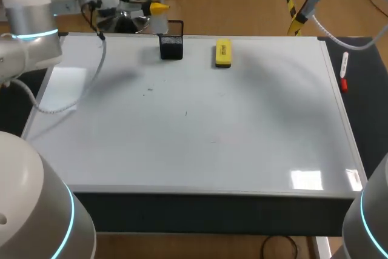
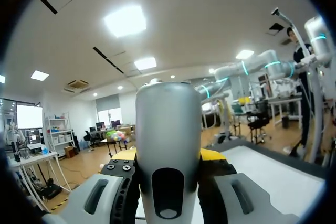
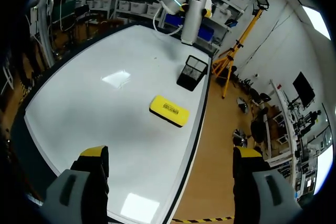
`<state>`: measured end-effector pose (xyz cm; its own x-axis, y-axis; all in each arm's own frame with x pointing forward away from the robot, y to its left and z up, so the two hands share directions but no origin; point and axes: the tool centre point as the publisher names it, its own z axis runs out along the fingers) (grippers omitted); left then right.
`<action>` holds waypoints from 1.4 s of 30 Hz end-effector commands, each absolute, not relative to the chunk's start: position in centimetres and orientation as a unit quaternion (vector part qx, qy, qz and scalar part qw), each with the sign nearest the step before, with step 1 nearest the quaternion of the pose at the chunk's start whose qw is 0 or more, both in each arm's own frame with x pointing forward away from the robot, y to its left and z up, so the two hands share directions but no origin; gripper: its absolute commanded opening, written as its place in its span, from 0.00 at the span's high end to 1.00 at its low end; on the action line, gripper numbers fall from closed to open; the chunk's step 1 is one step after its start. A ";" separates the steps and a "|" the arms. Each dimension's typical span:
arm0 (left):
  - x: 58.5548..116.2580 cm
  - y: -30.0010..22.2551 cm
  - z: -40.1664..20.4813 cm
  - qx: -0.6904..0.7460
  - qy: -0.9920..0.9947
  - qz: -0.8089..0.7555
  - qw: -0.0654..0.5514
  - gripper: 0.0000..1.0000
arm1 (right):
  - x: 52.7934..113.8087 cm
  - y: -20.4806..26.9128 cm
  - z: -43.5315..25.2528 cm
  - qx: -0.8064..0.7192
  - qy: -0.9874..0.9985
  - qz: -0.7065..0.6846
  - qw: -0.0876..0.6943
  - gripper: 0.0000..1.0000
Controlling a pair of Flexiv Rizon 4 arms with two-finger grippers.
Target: Pick up the inspection probe, press it on each red-marked spot on the whiteboard one by one, put down the probe, pick up the eraser, and wipe off all the red marks.
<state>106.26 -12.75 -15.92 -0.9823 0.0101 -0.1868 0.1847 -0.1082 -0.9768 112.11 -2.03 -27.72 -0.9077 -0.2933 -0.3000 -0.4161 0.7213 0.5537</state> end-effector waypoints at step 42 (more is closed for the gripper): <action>115.0 -15.6 -23.6 0.087 0.669 -0.735 -0.070 1.00 | 112.2 -2.1 -27.6 -0.193 0.923 0.318 0.095 0.00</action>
